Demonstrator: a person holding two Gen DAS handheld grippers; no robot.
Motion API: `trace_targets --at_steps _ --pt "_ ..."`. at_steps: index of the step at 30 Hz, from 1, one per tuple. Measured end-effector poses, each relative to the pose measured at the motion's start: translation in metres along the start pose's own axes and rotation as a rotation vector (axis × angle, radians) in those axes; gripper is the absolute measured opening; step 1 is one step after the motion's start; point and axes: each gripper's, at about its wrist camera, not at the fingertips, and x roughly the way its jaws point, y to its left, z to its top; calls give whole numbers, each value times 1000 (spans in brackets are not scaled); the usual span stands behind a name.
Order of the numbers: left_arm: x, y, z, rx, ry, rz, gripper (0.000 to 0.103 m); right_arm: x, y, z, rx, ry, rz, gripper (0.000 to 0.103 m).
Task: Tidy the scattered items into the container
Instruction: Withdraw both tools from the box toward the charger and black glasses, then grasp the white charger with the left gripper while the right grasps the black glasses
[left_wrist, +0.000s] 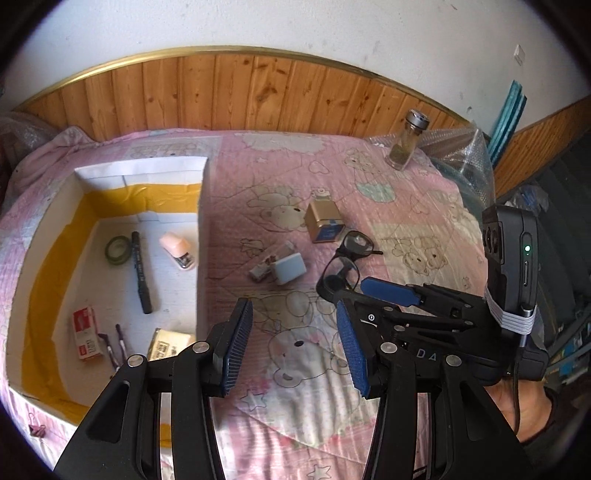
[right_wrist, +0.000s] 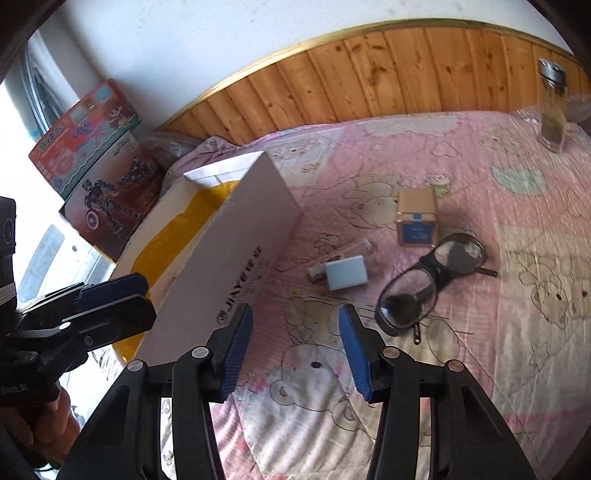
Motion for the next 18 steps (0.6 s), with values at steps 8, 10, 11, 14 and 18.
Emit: trace_targets --at_steps 8,10,11,14,18 --pt "68 -15 15 -31 76 -27 51 18 -62 -2 161 28 -79 44" --pt "84 -16 19 -53 91 -19 51 23 -73 1 192 28 -95 44" --pt "92 -16 20 -65 98 -15 51 26 -78 3 209 30 -103 44" --pt "113 -12 25 -107 100 2 51 36 -94 8 271 37 -104 44" --pt "138 4 28 -188 101 16 51 54 -104 12 292 55 -109 45"
